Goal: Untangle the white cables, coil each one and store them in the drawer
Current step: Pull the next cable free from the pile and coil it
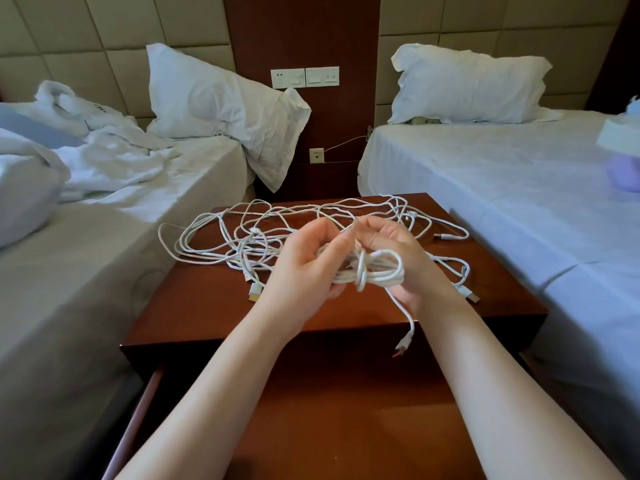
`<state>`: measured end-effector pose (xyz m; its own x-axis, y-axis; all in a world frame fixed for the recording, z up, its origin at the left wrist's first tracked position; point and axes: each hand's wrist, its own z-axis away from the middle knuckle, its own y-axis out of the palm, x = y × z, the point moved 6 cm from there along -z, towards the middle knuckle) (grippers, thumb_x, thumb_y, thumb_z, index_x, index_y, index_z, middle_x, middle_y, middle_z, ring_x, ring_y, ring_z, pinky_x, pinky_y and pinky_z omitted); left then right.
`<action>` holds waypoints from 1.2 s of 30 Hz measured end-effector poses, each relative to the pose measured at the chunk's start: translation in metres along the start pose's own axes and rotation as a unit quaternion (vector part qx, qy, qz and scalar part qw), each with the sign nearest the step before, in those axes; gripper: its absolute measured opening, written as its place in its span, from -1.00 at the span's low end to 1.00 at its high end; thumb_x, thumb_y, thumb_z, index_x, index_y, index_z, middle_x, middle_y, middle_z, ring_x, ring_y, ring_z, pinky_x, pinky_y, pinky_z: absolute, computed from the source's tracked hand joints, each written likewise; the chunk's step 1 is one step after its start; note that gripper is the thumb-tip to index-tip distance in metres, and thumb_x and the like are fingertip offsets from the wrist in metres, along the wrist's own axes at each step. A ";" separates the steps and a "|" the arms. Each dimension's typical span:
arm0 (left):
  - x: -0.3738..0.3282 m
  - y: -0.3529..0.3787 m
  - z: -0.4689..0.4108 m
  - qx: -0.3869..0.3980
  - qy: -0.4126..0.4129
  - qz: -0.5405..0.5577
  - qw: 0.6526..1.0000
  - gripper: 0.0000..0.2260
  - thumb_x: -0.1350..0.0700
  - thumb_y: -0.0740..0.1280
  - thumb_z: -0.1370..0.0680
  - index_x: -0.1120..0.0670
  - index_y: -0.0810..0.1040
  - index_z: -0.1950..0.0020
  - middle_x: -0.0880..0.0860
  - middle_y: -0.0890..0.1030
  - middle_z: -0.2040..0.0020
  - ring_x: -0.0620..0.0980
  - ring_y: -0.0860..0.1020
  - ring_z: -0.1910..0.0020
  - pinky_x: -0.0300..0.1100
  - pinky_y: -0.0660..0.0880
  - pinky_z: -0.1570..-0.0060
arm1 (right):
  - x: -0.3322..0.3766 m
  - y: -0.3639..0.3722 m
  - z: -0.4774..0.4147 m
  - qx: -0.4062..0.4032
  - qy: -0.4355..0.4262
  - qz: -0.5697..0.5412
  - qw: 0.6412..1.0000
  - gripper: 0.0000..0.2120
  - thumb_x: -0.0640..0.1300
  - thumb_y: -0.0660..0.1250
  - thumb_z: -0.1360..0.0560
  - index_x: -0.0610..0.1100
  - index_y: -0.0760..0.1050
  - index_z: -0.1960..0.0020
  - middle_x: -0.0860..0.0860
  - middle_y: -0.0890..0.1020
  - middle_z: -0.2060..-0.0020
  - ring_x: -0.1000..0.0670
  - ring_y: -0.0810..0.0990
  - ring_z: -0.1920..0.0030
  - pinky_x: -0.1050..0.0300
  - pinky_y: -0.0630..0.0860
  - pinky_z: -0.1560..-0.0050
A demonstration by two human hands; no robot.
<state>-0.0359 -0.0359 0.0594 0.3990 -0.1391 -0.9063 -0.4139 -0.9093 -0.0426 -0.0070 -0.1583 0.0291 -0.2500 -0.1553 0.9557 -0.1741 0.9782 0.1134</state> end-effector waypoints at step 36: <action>-0.016 -0.072 -0.003 -0.263 0.046 -0.059 0.962 -0.72 0.09 0.26 -0.61 0.09 0.33 0.29 0.11 0.44 0.41 -0.11 0.39 0.51 -0.27 0.35 0.51 | -0.008 0.055 0.005 0.131 0.055 0.137 0.980 -0.64 0.08 0.24 -0.57 -0.10 0.36 0.31 0.01 0.27 0.51 0.05 0.19 0.47 0.25 0.23 0.36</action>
<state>-0.0100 0.0304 0.0786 0.4993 -0.0351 -0.8657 0.1000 -0.9902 0.0978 -0.0192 -0.1041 0.0267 -0.2203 0.1378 0.9657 -0.3564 0.9102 -0.2112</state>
